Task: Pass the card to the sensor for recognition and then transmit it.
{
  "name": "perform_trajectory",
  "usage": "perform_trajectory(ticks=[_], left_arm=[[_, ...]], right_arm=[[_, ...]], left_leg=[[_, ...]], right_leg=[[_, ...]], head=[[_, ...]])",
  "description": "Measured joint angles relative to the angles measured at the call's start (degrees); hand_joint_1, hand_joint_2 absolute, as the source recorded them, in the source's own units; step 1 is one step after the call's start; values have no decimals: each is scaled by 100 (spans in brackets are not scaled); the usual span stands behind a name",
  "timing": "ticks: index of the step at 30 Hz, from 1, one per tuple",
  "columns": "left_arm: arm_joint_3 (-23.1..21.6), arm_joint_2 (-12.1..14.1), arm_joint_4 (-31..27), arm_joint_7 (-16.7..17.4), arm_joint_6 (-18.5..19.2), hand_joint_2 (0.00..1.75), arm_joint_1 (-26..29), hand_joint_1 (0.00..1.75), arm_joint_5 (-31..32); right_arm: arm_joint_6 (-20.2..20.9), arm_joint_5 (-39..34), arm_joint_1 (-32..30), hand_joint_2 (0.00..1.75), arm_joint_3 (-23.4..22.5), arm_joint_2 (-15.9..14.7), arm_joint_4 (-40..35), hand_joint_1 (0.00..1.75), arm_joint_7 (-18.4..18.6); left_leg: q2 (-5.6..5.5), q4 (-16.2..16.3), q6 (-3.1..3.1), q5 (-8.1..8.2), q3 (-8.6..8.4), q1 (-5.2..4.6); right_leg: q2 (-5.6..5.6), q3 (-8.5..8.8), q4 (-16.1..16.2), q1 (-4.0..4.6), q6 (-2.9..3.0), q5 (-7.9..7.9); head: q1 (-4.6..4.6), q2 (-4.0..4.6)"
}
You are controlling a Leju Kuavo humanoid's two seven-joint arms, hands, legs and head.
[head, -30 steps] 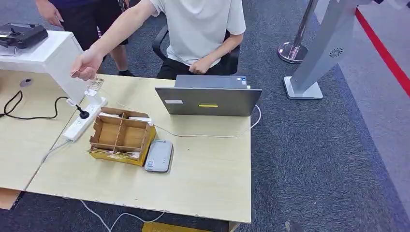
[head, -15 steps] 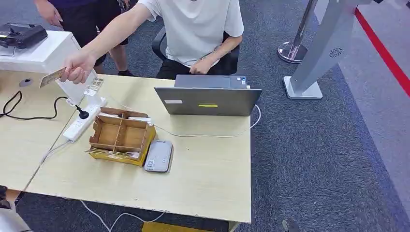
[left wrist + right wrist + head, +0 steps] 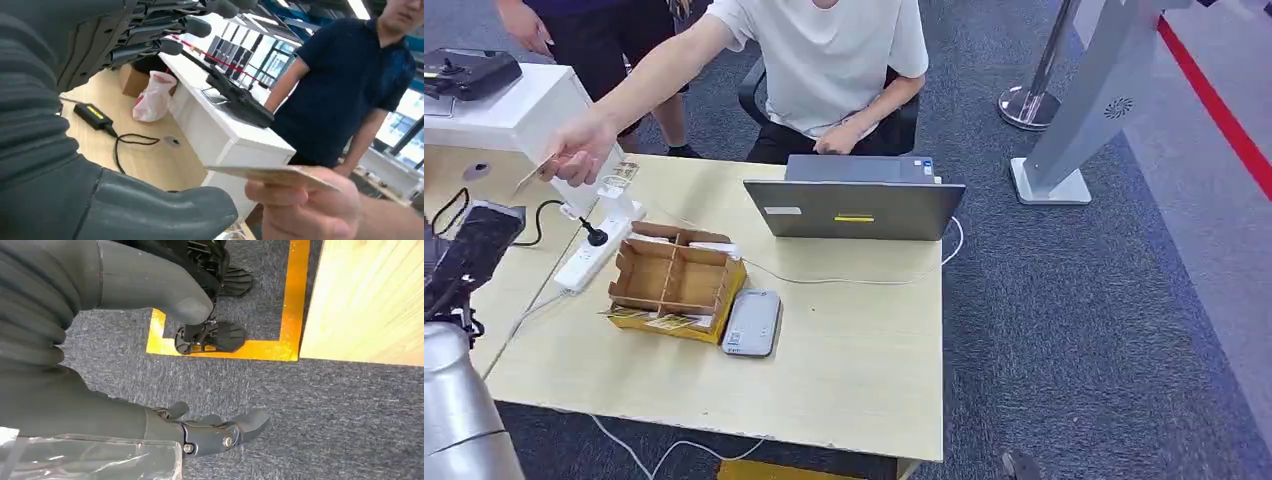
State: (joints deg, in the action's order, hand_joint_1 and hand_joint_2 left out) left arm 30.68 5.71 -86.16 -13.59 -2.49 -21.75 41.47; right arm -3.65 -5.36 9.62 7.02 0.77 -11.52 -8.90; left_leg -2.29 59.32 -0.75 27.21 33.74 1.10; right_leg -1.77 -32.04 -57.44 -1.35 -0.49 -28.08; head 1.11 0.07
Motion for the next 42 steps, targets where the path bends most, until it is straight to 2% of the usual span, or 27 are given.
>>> perform_trajectory(ticks=[9, 10, 27, 33, 42], left_arm=[[-1115, 310, 334, 651, -271, 175, -274, 0, 1416], [-1251, 341, 378, 727, -299, 175, -307, 175, 1587], [-3282, 758, 1217, 1726, -771, 175, -931, 175, 4274], [-3565, 791, 1303, 1851, -863, 175, -990, 175, 4793], [-3704, 796, 1403, 1877, -883, 175, -1040, 175, 4834]], right_arm=[[44, 70, 4, 175, 0, 31, 0, 0, 68], [50, 85, 5, 175, 0, 35, 0, 0, 81], [109, 205, 2, 175, -81, 63, 26, 0, 197], [162, 219, -4, 175, -107, 63, 46, 0, 208], [168, 219, -8, 175, -131, 63, 52, 0, 208]], left_leg=[[0, 1, 0, 0, 1, 0], [0, 1, 0, 0, 2, 0], [-2, 4, 0, -1, 7, 0], [1, 5, 0, -1, 8, 0], [2, 4, -1, -1, 8, 0]], right_leg=[[-1, -1, 0, 0, -1, 1], [-1, -1, 0, 0, -1, 1], [0, -2, -1, 0, -3, 4], [-5, -7, -2, 0, -2, 5], [-6, -7, -2, 0, -2, 5]], head=[[2, 0], [2, 0], [4, 0], [2, 0], [2, 0]])
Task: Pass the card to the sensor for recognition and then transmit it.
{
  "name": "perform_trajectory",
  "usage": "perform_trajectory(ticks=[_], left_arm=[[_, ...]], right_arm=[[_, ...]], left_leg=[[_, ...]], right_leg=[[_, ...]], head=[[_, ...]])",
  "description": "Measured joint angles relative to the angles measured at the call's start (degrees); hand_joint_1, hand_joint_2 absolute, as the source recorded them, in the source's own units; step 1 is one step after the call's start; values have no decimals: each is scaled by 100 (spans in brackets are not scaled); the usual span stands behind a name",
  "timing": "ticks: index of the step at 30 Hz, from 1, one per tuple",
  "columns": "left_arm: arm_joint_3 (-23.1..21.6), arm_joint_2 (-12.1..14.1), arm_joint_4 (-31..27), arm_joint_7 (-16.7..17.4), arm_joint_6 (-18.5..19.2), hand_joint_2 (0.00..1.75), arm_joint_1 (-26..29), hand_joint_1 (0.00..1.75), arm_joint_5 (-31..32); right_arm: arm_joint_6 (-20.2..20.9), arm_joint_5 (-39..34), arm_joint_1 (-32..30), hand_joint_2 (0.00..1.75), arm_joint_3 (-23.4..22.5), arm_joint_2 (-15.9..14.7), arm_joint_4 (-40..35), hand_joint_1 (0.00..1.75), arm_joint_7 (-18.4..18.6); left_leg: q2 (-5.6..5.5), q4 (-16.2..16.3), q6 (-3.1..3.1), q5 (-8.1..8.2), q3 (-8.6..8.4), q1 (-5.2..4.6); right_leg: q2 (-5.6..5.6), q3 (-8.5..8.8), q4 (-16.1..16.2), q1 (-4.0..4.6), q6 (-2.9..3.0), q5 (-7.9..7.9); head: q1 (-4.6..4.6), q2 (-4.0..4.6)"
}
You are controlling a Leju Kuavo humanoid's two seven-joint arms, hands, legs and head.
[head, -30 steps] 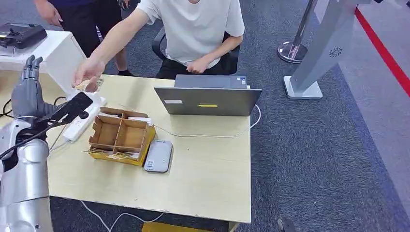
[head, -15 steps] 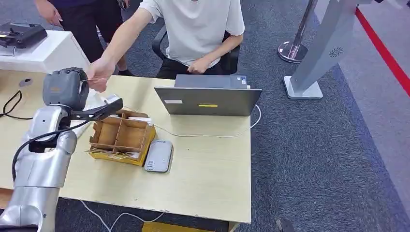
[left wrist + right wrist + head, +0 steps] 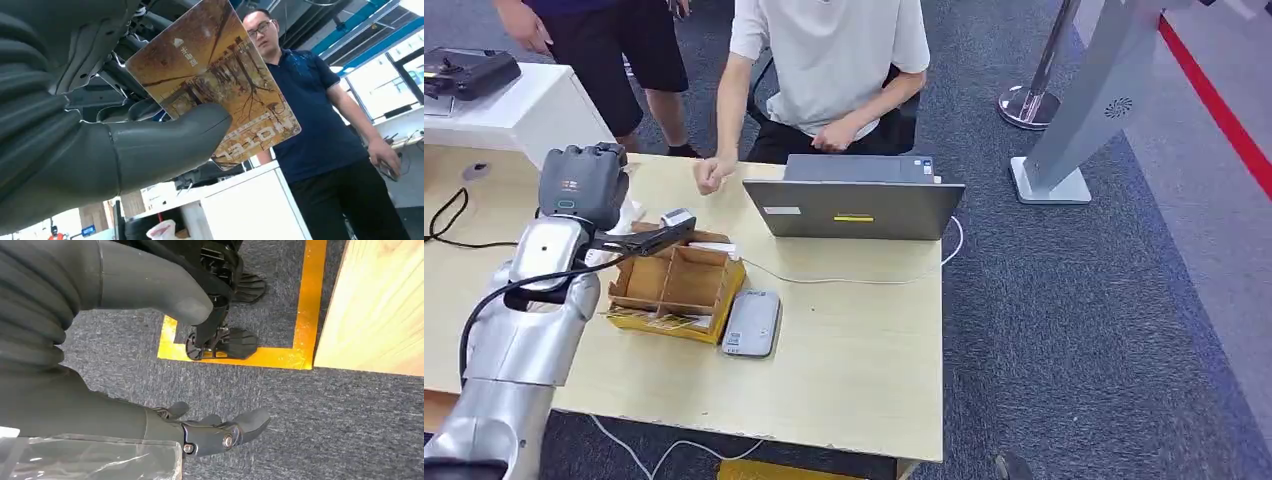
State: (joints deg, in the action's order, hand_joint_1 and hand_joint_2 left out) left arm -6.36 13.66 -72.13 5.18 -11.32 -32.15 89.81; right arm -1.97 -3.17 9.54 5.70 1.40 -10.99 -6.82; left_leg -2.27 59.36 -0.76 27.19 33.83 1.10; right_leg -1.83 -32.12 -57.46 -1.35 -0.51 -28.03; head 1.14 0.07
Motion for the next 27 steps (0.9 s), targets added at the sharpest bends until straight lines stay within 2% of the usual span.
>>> perform_trajectory(ticks=[7, 10, 12, 14, 18, 22, 27], left_arm=[[-31, -24, 48, -109, 17, 175, -11, 175, 2], [-31, -157, -38, -245, -114, 175, 63, 175, 13], [-46, -313, -399, -370, -100, 175, 279, 175, 17], [-168, -500, -882, -424, 108, 175, 571, 175, 17], [-663, -651, -1636, -415, 275, 175, 1109, 175, 17], [-990, -708, -1971, -417, 256, 175, 1322, 175, 11], [-1207, -783, -2111, -479, 238, 175, 1394, 175, -18]], right_arm=[[9, 13, -1, 175, -9, 0, 9, 0, 9], [0, 2, -13, 175, -15, 0, 17, 0, 7], [-48, -50, -52, 175, -48, 0, 26, 0, -4], [-90, -126, -110, 175, -120, 0, 31, 0, -57], [-127, -249, -263, 175, -267, -9, 33, 0, -190], [-125, -273, -317, 175, -360, -17, 33, 0, -238], [-129, -249, -324, 175, -420, -18, 33, 0, -251]], left_leg=[[0, 1, -1, -1, 0, 0], [-1, 2, -1, -1, 0, -1], [-2, 2, 0, 1, 1, -4], [-1, 2, 2, 3, 3, -6], [-1, 2, 8, 7, 10, -7], [0, 1, 7, 6, 9, -6], [-1, 1, 5, 0, 8, -4]], right_leg=[[0, 0, 0, 0, 0, 0], [1, 1, 0, -1, 0, 0], [1, 1, 1, -3, -1, 0], [1, 0, 2, -5, -2, -2], [2, -5, 5, -6, -3, -2], [2, -7, 5, -5, -3, -2], [3, -6, 4, -4, -2, 1]], head=[[0, 0], [0, 0], [0, 0], [2, 0], [0, 0], [-2, 0], [-2, 0]])
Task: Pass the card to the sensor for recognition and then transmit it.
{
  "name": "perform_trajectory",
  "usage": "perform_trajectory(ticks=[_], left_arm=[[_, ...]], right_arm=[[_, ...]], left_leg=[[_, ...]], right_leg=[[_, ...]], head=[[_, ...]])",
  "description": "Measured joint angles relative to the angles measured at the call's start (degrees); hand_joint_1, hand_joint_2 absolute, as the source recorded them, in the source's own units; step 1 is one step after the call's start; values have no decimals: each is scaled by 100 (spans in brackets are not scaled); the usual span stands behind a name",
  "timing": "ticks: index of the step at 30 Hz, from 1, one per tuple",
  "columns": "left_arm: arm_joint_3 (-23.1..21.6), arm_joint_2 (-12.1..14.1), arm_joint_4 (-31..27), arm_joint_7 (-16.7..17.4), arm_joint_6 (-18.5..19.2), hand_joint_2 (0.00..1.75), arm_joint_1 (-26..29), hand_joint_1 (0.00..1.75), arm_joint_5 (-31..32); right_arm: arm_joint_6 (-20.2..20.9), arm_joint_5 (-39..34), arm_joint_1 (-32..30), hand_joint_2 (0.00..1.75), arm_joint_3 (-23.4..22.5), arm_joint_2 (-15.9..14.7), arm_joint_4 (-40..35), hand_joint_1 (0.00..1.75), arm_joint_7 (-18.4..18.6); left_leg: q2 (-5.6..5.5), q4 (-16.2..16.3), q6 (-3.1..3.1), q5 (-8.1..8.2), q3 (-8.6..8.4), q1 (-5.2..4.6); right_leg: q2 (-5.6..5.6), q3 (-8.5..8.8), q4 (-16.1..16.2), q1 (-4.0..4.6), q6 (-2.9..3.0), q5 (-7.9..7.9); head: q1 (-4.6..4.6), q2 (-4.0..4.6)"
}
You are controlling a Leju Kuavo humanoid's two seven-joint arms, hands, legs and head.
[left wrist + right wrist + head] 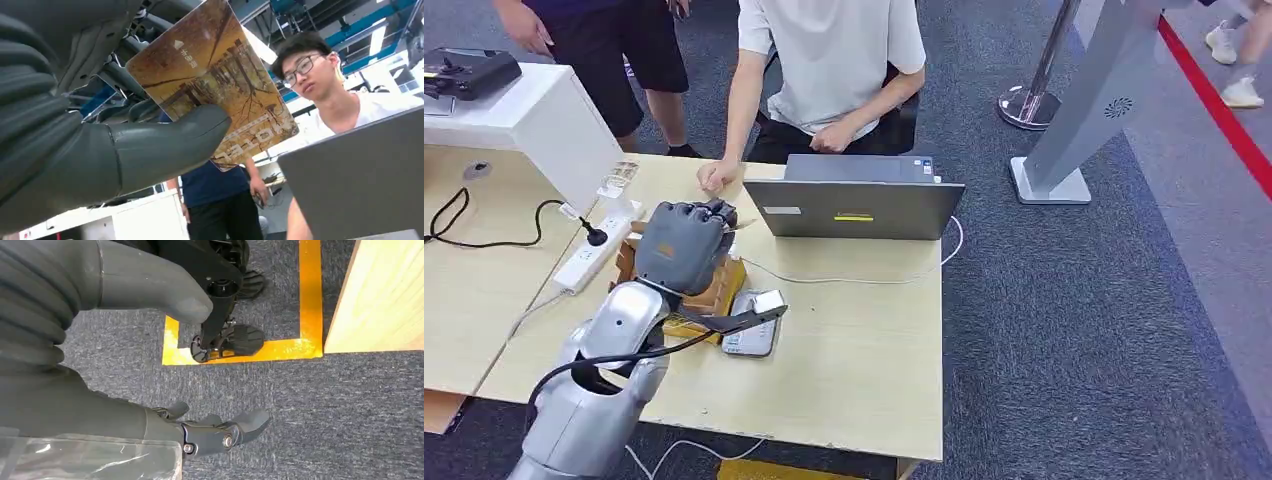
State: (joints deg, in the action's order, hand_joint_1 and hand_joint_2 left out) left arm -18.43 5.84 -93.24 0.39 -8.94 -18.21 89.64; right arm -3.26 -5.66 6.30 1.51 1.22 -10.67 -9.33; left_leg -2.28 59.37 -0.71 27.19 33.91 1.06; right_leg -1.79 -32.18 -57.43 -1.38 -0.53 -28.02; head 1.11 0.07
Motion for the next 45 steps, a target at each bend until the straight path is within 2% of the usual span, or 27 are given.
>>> perform_trajectory(ticks=[8, 19, 22, 32, 45], left_arm=[[-448, -35, 99, -81, 383, 175, 10, 175, -79], [-743, -35, 477, -24, 551, 175, -9, 175, -286], [-813, -39, 596, 81, 616, 175, -3, 175, -315], [-831, -247, 883, 804, 1025, 175, 175, 175, -64], [-702, -382, 914, 940, 1102, 175, 535, 175, 18]], right_arm=[[-35, -55, -69, 175, -107, 0, -2, 0, -35], [-22, -55, -104, 175, -186, 0, -2, 0, -50], [-24, -57, -123, 175, -219, 0, -2, 0, -50], [-42, -77, -184, 175, -382, 0, -2, 0, -55], [-39, -31, -203, 175, -448, 0, 0, 0, -46]], left_leg=[[0, 0, 1, 0, 2, -2], [0, 0, 0, 0, 1, -1], [-1, 0, 1, 0, 2, -1], [-1, 0, 1, 0, 3, -1], [-1, 0, 1, 0, 4, -1]], right_leg=[[-1, 0, 0, -1, -2, 1], [-1, -1, 0, -1, -2, 1], [0, -1, 0, -1, -2, 1], [0, -1, 0, -1, -2, 1], [1, -1, 0, -1, -2, 1]], head=[[2, 0], [2, 0], [2, 0], [2, 0], [2, 0]])
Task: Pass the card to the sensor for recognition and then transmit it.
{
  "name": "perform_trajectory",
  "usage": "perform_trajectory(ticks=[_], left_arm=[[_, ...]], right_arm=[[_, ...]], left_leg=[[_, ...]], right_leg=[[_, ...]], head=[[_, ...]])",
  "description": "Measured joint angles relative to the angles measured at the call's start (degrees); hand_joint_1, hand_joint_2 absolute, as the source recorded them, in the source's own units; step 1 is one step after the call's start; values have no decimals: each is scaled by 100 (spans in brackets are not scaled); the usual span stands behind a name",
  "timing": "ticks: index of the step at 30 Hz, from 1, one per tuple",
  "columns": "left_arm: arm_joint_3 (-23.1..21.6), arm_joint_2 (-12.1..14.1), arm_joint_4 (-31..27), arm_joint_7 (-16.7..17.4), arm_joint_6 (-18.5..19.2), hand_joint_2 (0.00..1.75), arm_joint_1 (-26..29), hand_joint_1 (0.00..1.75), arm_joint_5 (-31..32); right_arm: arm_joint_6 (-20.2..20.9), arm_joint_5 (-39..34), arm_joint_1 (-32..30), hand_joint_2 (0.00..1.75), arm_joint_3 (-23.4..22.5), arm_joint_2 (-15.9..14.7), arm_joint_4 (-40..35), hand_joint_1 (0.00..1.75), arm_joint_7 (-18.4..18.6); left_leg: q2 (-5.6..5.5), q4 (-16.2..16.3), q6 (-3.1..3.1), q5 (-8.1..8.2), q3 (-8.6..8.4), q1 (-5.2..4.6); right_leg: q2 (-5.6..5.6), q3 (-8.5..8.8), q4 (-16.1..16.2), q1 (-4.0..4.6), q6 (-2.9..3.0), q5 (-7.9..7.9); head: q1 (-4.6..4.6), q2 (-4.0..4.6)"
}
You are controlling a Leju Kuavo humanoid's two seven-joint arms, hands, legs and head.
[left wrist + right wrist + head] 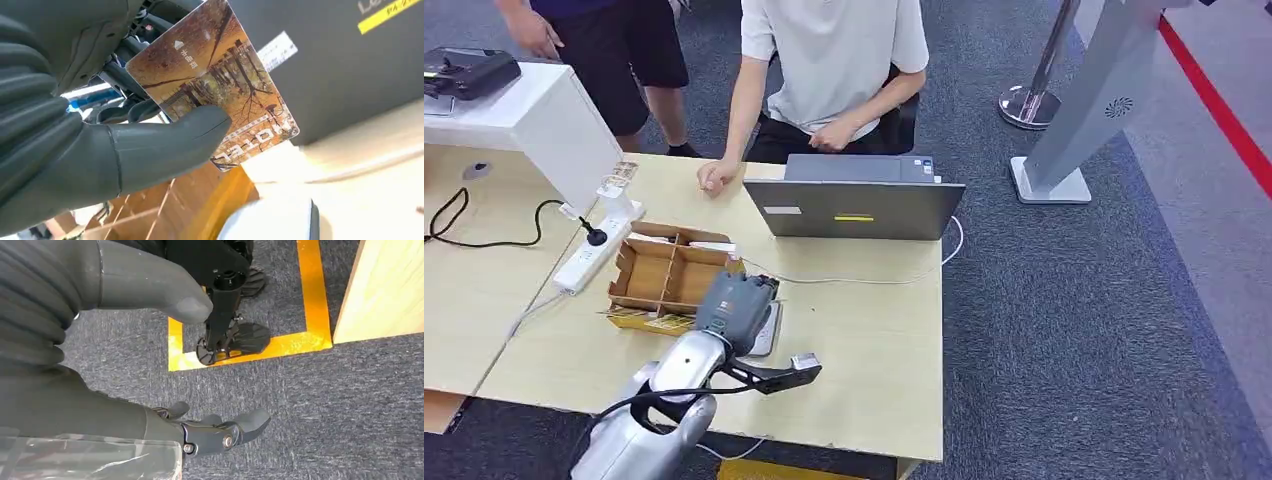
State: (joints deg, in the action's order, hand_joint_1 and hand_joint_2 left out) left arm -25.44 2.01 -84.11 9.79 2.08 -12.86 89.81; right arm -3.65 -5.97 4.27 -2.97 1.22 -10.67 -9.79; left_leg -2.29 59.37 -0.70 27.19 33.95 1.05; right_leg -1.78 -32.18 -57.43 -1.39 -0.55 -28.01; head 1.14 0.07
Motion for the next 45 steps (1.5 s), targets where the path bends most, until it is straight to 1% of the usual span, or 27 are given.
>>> perform_trajectory(ticks=[8, 13, 20, 25, 35, 39, 40, 42, 44, 45], left_arm=[[249, 4, 142, 311, 22, 175, 75, 175, 18], [446, 9, 201, 394, 24, 175, 122, 175, 17], [630, 2, 324, 418, 50, 175, 144, 175, 17], [652, -44, 439, 297, 52, 175, 158, 175, 17], [822, -284, 785, -352, 162, 175, 192, 175, -55], [855, -337, 843, -454, 186, 175, 181, 175, -111], [857, -343, 855, -461, 138, 175, 171, 175, -120], [859, -363, 855, -461, -96, 175, 168, 175, -68], [859, -372, 822, -461, -445, 175, 166, 175, -13], [859, -372, 713, -461, -627, 175, 165, 175, -2]], right_arm=[[7, 90, 7, 175, 0, 0, 0, 0, 68], [11, 147, 14, 175, 0, 0, 0, 0, 85], [20, 188, 39, 175, 0, 0, 0, 0, 129], [42, 197, 39, 175, 0, 0, 0, 0, 146], [77, 282, 38, 175, 0, 0, 0, 0, 184], [83, 282, 37, 175, 0, 0, 0, 0, 184], [83, 284, 37, 175, 0, 0, 0, 0, 184], [83, 288, 35, 175, -2, 0, 0, 0, 184], [76, 299, 29, 175, -4, 0, 0, 0, 179], [76, 301, 28, 175, -15, 0, 0, 0, 173]], left_leg=[[-1, 0, 0, 0, 1, 0], [-1, 0, 0, 0, 1, 0], [-1, 0, 0, 0, 1, 0], [-2, 0, 0, 0, 1, 0], [-3, 0, 0, 0, 0, 0], [-4, 0, 0, -1, -2, 0], [-4, 0, 4, -3, -2, 0], [-4, 0, 3, -3, -2, 0], [-4, 0, 2, -7, -2, 0], [-4, 1, 2, -7, -1, 0]], right_leg=[[1, 1, 0, 0, 0, 0], [1, 1, 0, 0, 0, 0], [1, 1, 0, 0, 0, 0], [3, 1, 0, 0, 0, 0], [4, 3, 0, 0, 0, 0], [6, 4, 0, 0, 0, 0], [6, 5, 0, 0, -1, 0], [6, 4, 0, 0, -3, 2], [6, 3, 0, 0, -3, 3], [6, 3, 0, 0, -3, 4]], head=[[0, 0], [-2, 0], [0, 0], [0, 0], [0, 0], [0, 0], [0, 0], [-2, 0], [0, 0], [-2, 0]])
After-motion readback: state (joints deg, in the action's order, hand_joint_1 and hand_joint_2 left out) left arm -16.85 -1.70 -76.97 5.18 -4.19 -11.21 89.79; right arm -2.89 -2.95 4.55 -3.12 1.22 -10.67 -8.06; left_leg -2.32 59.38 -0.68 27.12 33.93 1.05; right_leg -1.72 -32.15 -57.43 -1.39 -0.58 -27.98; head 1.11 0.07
